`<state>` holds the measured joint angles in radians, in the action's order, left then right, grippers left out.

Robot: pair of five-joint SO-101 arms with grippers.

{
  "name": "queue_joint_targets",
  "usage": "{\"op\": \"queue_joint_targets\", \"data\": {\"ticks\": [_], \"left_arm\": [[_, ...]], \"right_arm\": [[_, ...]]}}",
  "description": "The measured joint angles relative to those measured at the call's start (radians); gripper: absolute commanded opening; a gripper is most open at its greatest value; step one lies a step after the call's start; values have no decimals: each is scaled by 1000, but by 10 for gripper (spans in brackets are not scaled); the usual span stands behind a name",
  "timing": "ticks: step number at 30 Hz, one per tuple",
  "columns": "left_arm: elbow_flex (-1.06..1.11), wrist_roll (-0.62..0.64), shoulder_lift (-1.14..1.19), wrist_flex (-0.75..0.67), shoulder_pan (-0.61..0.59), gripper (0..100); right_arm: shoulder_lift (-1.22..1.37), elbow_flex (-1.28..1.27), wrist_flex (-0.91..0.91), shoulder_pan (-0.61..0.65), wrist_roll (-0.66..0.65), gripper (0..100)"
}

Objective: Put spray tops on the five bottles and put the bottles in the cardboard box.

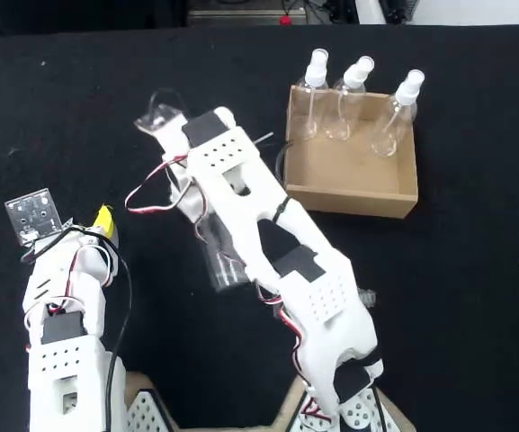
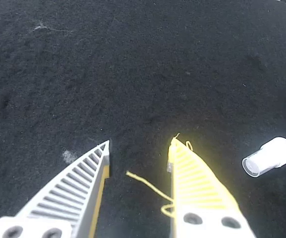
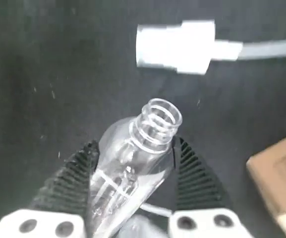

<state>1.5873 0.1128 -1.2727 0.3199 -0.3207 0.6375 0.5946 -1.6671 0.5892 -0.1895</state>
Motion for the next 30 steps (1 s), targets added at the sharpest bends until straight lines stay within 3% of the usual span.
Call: {"op": "queue_joint_targets", "data": {"ticks": [4, 7, 16, 22, 30], "left_arm": [[0, 0, 0, 0, 0, 188], [0, 0, 0, 0, 0, 188], [0, 0, 0, 0, 0, 188], [0, 0, 0, 0, 0, 188], [0, 0, 0, 0, 0, 188]], "right_arm": [[14, 8, 43, 2, -38, 233], [44, 8, 31, 14, -29, 237], [46, 75, -63, 17, 189, 242], [58, 43, -63, 5, 281, 320], [61, 66, -63, 31, 364, 290]]}}
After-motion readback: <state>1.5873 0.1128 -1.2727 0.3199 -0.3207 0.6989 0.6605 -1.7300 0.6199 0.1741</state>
